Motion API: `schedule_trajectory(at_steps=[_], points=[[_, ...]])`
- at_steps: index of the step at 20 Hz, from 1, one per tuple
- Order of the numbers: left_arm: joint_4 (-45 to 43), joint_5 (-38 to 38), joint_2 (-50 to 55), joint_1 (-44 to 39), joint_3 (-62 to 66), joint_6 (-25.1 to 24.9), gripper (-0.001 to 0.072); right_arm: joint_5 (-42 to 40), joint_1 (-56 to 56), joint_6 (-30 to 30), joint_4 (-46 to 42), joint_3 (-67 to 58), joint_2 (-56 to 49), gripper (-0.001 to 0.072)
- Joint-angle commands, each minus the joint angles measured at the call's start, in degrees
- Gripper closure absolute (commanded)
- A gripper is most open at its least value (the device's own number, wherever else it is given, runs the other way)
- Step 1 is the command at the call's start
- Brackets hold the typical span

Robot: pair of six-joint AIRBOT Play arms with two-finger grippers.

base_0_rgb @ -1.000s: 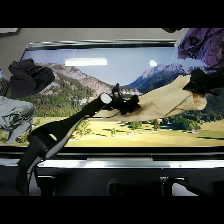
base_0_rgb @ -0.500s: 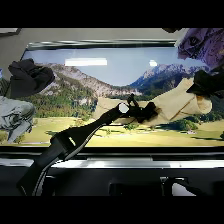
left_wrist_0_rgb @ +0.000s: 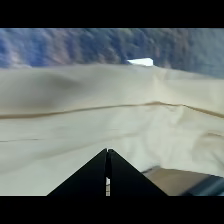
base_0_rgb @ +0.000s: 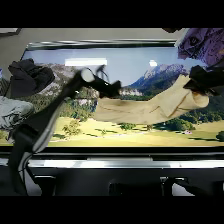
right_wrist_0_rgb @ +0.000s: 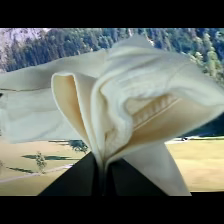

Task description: Fold the clothes and pants, and hang the long-sleeved shirts on hangers.

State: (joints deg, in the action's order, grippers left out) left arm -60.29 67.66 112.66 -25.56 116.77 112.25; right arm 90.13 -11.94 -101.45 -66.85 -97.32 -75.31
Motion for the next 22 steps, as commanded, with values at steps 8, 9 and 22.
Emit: schedule_trajectory(at_steps=[8,9,22], points=[[-19.74,19.96,-22.97,28.00,0.00,-9.44,0.0692,-18.12,30.75,-22.01,-2.21,-0.02,-7.69,0.0686],[-19.74,19.96,-23.67,29.70,0.00,-9.44,0.0693,-19.58,32.81,-23.12,-2.21,-0.02,-9.27,0.0686],[-19.74,19.91,-23.58,33.57,-3.45,-11.98,0.0692,-33.22,39.04,-25.90,1.79,-0.02,-24.57,0.0686]])
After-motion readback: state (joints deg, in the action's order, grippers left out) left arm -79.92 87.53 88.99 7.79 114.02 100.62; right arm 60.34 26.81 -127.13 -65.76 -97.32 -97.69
